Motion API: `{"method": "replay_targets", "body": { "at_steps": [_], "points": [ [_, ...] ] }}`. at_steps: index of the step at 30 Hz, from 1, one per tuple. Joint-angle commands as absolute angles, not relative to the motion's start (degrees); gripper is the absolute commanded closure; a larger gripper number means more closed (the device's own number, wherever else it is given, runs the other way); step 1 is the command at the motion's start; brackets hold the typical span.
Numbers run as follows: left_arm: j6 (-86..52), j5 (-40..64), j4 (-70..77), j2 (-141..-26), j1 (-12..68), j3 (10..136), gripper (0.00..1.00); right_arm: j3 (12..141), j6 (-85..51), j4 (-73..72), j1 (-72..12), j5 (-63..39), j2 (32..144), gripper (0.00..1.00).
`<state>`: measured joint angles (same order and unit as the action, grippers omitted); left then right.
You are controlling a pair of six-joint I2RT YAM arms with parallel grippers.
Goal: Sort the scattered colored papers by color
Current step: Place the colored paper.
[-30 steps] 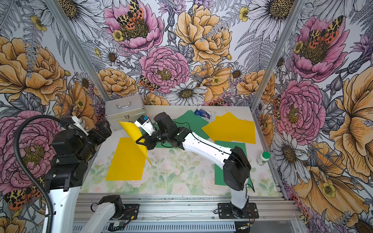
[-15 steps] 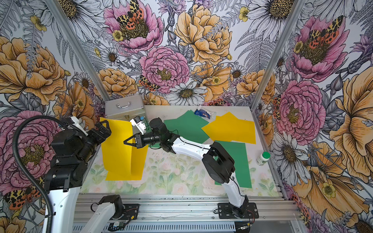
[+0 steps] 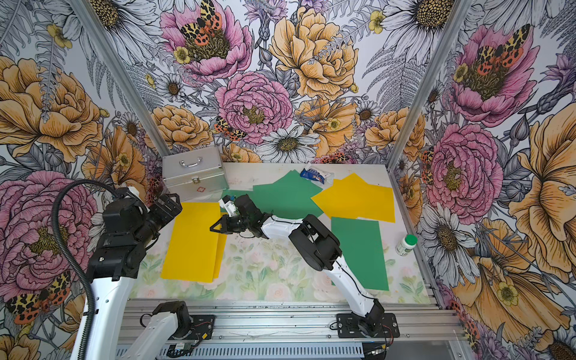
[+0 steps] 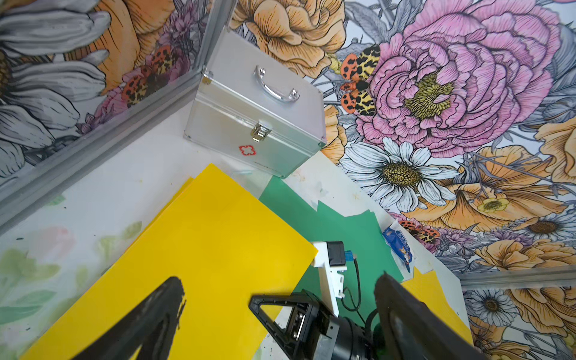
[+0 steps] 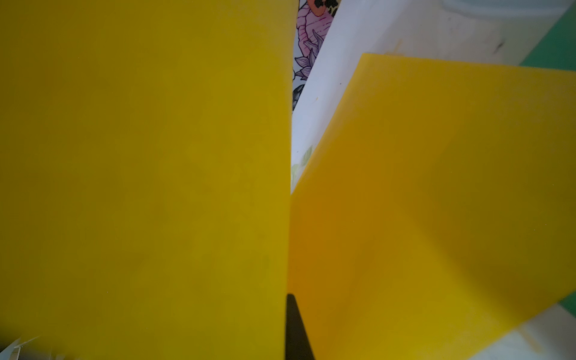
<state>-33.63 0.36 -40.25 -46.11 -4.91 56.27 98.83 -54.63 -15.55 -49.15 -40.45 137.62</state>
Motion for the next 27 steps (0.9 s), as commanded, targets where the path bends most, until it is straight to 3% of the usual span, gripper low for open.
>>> {"method": "replay_targets", "body": {
  "at_steps": [1, 27],
  "points": [
    [-36.0, 4.6, -36.5, -47.4, -5.2, 54.4, 0.02, 102.0, -54.9, -17.3, -48.6, -40.2, 140.0, 1.0],
    [-40.4, 3.9, -26.7, -55.6, 0.2, 41.4, 0.02, 109.7, -48.1, -5.8, -45.8, -47.1, 146.8, 1.0]
  ]
}}
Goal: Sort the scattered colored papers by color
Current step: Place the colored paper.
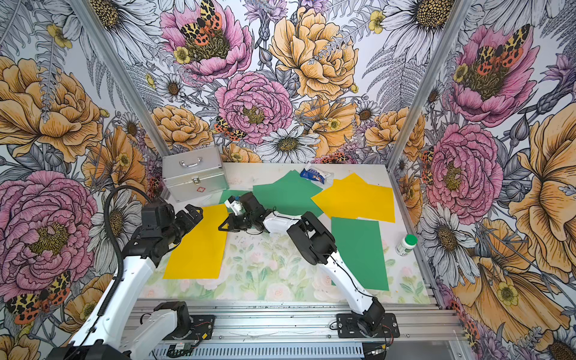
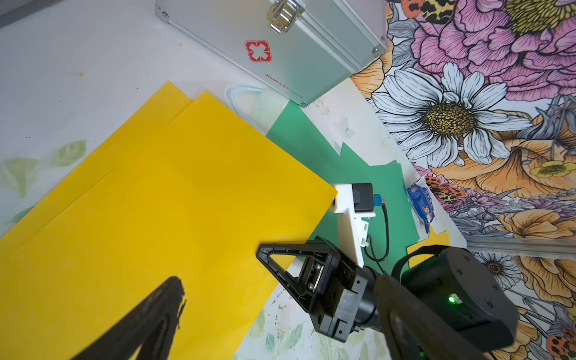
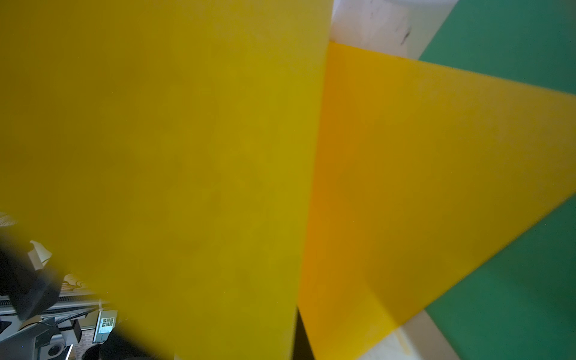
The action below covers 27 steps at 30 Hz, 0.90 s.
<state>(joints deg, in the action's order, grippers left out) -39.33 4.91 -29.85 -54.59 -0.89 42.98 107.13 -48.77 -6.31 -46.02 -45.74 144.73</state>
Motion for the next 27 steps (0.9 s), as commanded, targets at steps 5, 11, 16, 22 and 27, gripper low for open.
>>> {"method": "replay_targets", "body": {
  "at_steps": [5, 11, 16, 22, 27],
  "points": [
    [-41.2, 2.8, -24.4, -57.9, 0.8, 39.5, 0.02, 110.8, -49.2, -6.0, -45.8, -47.4, 147.7, 1.0],
    [-41.6, 1.6, -22.0, -60.4, 0.6, 37.6, 0.02, 112.5, -50.3, -6.2, -45.8, -47.3, 148.9, 1.0],
    [-42.5, 1.7, -19.4, -63.9, -0.3, 36.2, 0.02, 114.7, -51.2, -5.4, -45.9, -47.4, 150.2, 1.0],
    [-44.9, 3.0, -14.7, -67.5, -3.4, 33.7, 0.02, 116.4, -50.5, -2.6, -46.3, -47.8, 151.3, 1.0],
    [-46.5, 2.9, -10.5, -69.3, -5.1, 31.6, 0.02, 117.3, -49.3, -0.2, -46.4, -47.4, 151.9, 1.0]
  ]
}}
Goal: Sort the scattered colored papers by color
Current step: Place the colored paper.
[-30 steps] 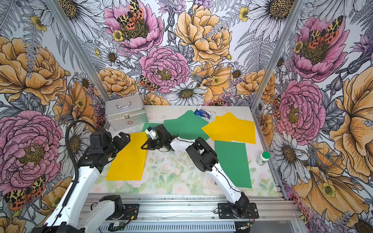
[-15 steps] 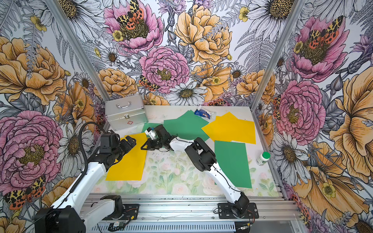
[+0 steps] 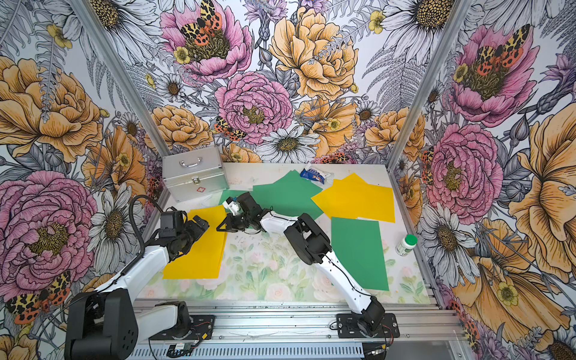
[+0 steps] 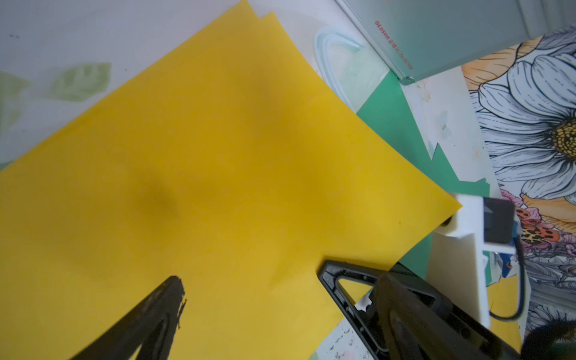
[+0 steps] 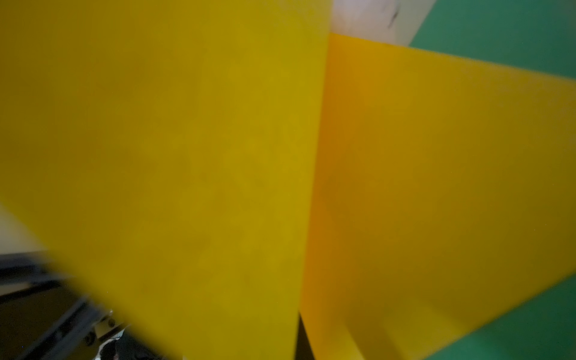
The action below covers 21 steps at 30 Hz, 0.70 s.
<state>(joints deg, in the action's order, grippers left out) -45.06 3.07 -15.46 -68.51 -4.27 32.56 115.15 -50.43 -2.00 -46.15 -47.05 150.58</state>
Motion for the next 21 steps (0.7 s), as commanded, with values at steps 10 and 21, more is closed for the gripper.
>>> {"method": "replay_targets", "body": {
  "at_steps": [10, 21],
  "points": [
    [-47.3, 3.2, -7.4, -73.7, -5.3, 30.5, 0.02, 119.3, -49.2, 1.4, -46.6, -47.9, 153.1, 1.0],
    [-48.8, 4.4, -6.3, -72.9, -6.7, 27.6, 0.02, 116.9, -45.7, 7.1, -46.4, -41.6, 148.6, 0.51]
  ]
}}
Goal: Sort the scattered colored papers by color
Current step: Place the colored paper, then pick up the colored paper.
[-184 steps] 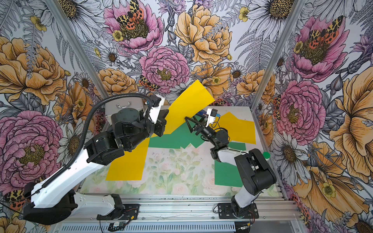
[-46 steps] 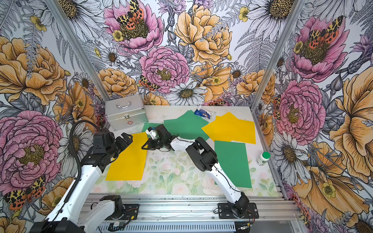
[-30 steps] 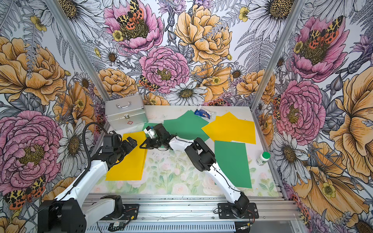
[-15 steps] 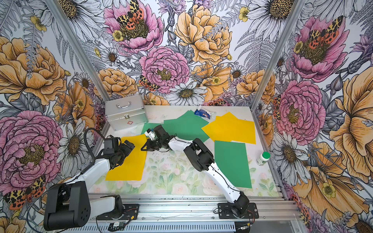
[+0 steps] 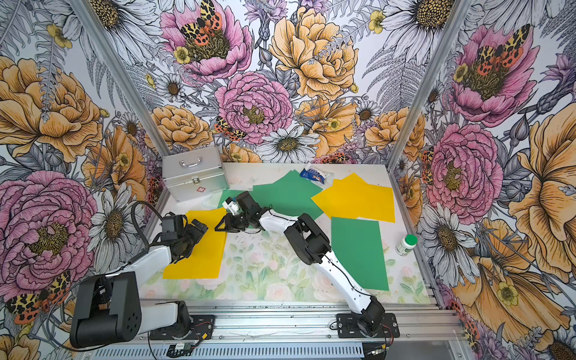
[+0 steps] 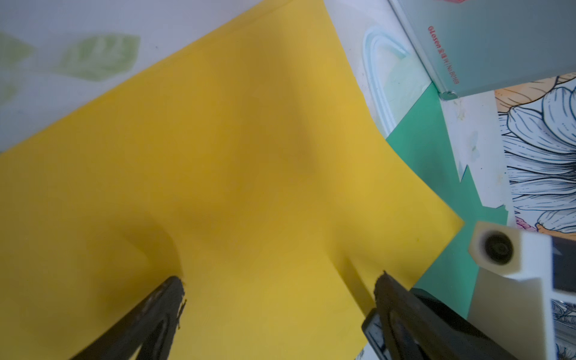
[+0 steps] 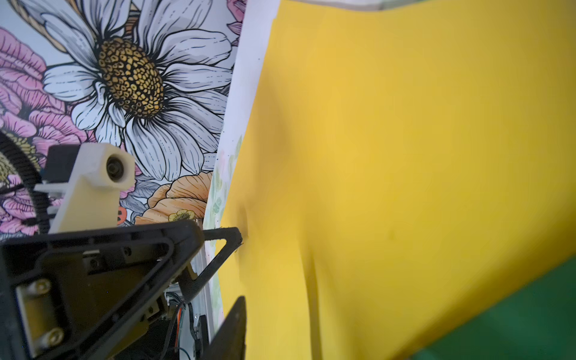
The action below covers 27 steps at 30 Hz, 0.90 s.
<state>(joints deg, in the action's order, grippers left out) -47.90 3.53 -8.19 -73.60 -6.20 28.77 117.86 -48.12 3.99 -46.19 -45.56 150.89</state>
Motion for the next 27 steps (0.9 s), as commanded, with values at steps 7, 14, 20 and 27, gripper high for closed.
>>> {"method": "replay_targets", "body": {
  "at_steps": [7, 14, 20, 27],
  "points": [
    [-49.2, 4.3, -5.6, -73.0, -6.9, 26.3, 0.02, 109.6, -44.4, 10.6, -45.8, -32.8, 140.5, 0.34],
    [-48.6, 3.9, -6.4, -72.0, -6.9, 26.6, 0.02, 97.5, -42.1, 14.4, -40.8, -21.4, 127.3, 0.33],
    [-44.8, -0.4, -9.5, -69.4, 0.0, 32.7, 0.02, 86.8, -40.2, 14.4, -32.8, -18.0, 118.9, 0.29],
    [-38.4, -1.0, -10.6, -79.4, 9.5, 47.3, 0.02, 79.3, -37.2, 16.1, -24.0, -17.4, 114.8, 0.18]
  ]
}}
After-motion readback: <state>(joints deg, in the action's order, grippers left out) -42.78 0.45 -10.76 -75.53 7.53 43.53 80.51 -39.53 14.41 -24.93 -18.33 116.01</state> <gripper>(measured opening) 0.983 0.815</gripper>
